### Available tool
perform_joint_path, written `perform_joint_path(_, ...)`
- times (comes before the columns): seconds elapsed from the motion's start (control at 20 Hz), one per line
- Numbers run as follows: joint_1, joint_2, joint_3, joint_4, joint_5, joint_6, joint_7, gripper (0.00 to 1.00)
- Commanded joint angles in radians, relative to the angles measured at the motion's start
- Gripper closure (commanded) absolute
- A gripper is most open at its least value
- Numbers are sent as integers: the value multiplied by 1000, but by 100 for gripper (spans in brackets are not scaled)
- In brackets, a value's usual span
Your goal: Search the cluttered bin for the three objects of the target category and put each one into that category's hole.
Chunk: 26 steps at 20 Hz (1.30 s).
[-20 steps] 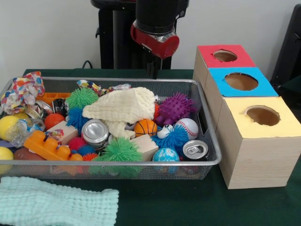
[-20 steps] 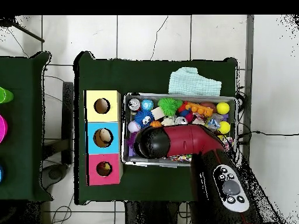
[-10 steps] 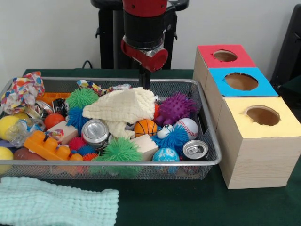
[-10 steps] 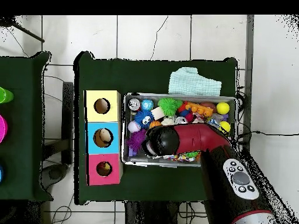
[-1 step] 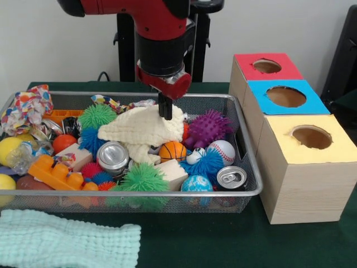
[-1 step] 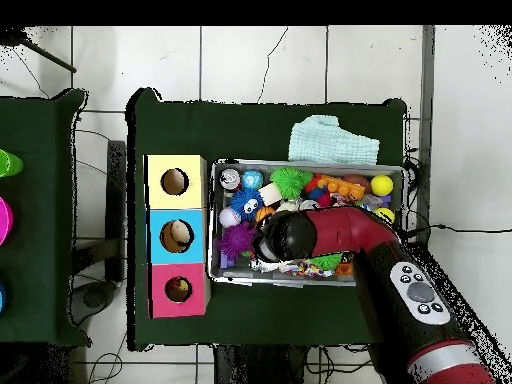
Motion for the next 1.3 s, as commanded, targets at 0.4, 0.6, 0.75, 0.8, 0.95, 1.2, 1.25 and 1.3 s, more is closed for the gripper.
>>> perform_joint_path(0.4,-35,50,106,-55,-88,3,-306,100)
perform_joint_path(0.6,-43,52,123,-55,-100,15,-320,100)
perform_joint_path(0.75,-45,53,125,-58,-97,27,-316,100)
perform_joint_path(0.8,-46,53,126,-58,-98,28,-316,100)
perform_joint_path(0.95,-45,54,127,-59,-98,35,-315,0)
perform_joint_path(1.2,-35,51,117,-63,-96,52,-298,0)
perform_joint_path(1.25,-26,43,109,-58,-100,45,-282,0)
perform_joint_path(1.3,-21,38,104,-54,-105,36,-269,0)
